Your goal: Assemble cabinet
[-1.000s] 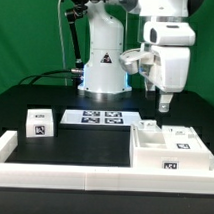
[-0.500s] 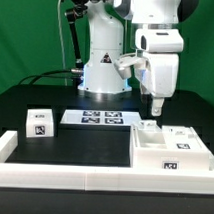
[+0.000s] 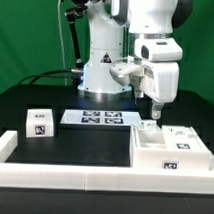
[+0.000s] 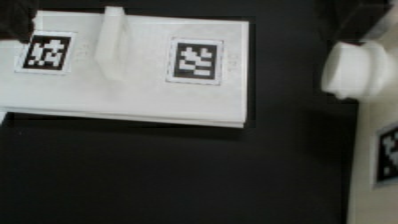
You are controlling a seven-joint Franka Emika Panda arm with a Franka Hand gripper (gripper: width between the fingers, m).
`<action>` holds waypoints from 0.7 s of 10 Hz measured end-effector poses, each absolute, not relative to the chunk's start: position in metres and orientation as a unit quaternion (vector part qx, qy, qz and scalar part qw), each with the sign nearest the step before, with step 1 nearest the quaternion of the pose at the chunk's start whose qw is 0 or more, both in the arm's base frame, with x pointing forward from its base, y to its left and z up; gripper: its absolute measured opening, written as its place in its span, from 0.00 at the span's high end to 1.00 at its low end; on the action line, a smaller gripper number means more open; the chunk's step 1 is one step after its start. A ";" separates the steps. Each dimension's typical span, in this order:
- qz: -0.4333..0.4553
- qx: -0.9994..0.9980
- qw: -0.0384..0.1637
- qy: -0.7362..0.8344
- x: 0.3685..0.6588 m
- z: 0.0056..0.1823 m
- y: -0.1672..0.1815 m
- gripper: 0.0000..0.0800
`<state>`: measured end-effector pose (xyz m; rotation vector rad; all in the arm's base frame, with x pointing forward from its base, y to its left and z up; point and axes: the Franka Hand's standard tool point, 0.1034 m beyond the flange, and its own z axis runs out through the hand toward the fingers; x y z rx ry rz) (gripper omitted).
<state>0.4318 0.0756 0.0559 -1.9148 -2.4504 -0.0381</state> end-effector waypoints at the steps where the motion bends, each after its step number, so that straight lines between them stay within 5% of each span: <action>1: -0.010 -0.613 0.022 -0.789 0.425 0.050 0.079 0.00; 5: -0.009 -0.619 0.023 -0.785 0.425 0.048 0.073 0.00; 7: -0.005 -0.620 0.035 -0.784 0.410 0.034 0.076 0.00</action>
Offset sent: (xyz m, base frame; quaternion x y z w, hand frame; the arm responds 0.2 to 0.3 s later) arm 0.0000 0.0000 0.0000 0.0000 0.0000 0.0000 1.0000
